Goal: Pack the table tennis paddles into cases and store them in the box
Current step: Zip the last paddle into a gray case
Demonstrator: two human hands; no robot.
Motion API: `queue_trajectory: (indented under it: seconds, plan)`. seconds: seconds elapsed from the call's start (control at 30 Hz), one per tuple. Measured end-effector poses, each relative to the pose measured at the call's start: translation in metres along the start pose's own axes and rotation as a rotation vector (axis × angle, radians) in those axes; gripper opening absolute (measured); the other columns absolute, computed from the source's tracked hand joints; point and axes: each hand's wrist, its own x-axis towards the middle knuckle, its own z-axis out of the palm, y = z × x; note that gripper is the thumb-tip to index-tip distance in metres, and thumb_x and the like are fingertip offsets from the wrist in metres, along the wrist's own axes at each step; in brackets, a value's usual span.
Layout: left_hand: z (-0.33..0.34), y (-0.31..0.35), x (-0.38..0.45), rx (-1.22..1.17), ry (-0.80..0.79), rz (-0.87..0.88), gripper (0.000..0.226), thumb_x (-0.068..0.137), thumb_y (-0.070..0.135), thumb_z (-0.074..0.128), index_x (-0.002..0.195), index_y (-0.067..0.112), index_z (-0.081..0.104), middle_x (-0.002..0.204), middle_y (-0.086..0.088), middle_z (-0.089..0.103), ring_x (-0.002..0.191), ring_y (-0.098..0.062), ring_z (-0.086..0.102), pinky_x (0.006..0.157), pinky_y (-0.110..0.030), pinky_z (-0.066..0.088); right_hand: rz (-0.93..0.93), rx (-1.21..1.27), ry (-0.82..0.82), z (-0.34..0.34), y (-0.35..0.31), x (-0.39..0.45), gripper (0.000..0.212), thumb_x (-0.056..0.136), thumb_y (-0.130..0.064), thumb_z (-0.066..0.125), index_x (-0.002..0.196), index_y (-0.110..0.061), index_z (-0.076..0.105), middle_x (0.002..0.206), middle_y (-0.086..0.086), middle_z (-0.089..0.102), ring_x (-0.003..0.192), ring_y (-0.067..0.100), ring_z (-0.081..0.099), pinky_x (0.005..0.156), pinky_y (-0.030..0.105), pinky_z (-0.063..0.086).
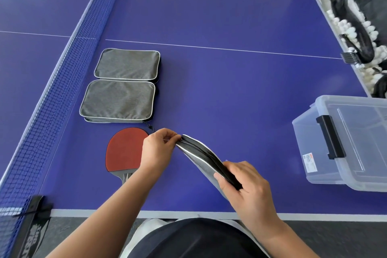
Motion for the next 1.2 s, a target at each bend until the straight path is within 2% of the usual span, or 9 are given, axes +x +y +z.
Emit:
queue_trajectory:
  seconds: [0.1,0.2,0.3,0.37,0.47,0.67,0.83,1.0,1.2]
  plan:
    - [0.002,0.000,-0.004,-0.130,0.026,-0.056,0.005,0.089,0.025,0.071,0.093,0.023,0.069,0.070,0.005,0.071,0.055,-0.008,0.063,0.065,-0.028,0.052,0.115,-0.006,0.012,0.001,0.001,0.000,0.011,0.087,-0.028,0.068,0.093,-0.020,0.069,0.076,-0.018,0.055,0.068,0.006,0.053,0.067,0.009,0.041]
    - [0.001,0.001,-0.018,-0.242,0.065,-0.081,0.026,0.090,0.031,0.069,0.114,0.027,0.059,0.088,0.008,0.072,0.063,-0.010,0.070,0.071,-0.036,0.058,0.226,0.006,0.006,0.007,0.005,0.001,0.012,0.084,-0.025,0.075,0.095,-0.024,0.069,0.074,-0.018,0.057,0.069,0.006,0.055,0.060,0.010,0.040]
    - [0.003,0.004,-0.040,-0.307,0.020,-0.026,0.024,0.085,0.044,0.071,0.105,0.041,0.059,0.099,0.011,0.069,0.073,-0.015,0.072,0.073,-0.046,0.060,0.305,0.042,-0.014,0.021,0.002,0.002,0.013,0.084,-0.026,0.075,0.093,-0.025,0.067,0.075,-0.016,0.059,0.071,0.008,0.054,0.059,0.014,0.041]
    - [0.008,0.005,-0.056,-0.330,-0.066,-0.005,0.024,0.081,0.053,0.070,0.102,0.044,0.062,0.101,0.015,0.068,0.081,-0.014,0.071,0.075,-0.046,0.059,0.379,0.089,-0.055,0.031,-0.001,0.005,0.013,0.085,-0.031,0.074,0.094,-0.029,0.066,0.080,-0.016,0.063,0.076,0.008,0.057,0.064,0.016,0.044]
    - [0.016,0.001,-0.071,-0.347,-0.181,-0.055,0.044,0.071,0.065,0.071,0.110,0.047,0.061,0.109,0.015,0.065,0.086,-0.009,0.071,0.080,-0.043,0.059,0.438,0.156,-0.109,0.045,-0.002,0.014,0.013,0.087,-0.033,0.072,0.097,-0.029,0.065,0.085,-0.014,0.066,0.079,0.007,0.059,0.063,0.015,0.046]
    - [0.020,-0.011,-0.063,-0.409,-0.251,-0.158,0.033,0.084,0.038,0.075,0.112,0.046,0.061,0.109,0.007,0.067,0.088,-0.012,0.072,0.073,-0.042,0.062,0.562,0.224,-0.269,0.068,0.008,0.027,0.025,0.088,-0.026,0.068,0.112,-0.030,0.064,0.099,-0.015,0.065,0.087,0.002,0.059,0.066,0.013,0.047]
    - [0.025,-0.018,-0.050,-0.365,-0.284,-0.205,0.031,0.088,0.031,0.071,0.116,0.038,0.063,0.108,0.005,0.069,0.084,-0.016,0.072,0.072,-0.043,0.062,0.581,0.303,-0.372,0.079,0.012,0.027,0.039,0.086,-0.026,0.071,0.121,-0.040,0.062,0.104,-0.013,0.065,0.093,0.003,0.063,0.072,0.013,0.050]
    - [0.024,-0.019,-0.047,-0.301,-0.291,-0.169,0.031,0.089,0.032,0.069,0.107,0.054,0.056,0.103,0.016,0.067,0.074,-0.017,0.072,0.074,-0.046,0.061,0.576,0.319,-0.426,0.065,0.014,0.018,0.046,0.087,-0.033,0.072,0.128,-0.045,0.055,0.113,-0.019,0.063,0.097,-0.001,0.062,0.077,0.005,0.044]
    - [0.020,-0.021,-0.051,-0.183,-0.259,-0.067,0.051,0.093,0.033,0.061,0.134,0.057,0.042,0.117,0.013,0.060,0.082,-0.007,0.070,0.079,-0.042,0.059,0.629,0.316,-0.416,0.056,0.019,0.004,0.057,0.088,-0.032,0.070,0.140,-0.032,0.048,0.121,-0.026,0.055,0.097,-0.005,0.060,0.079,0.002,0.042]
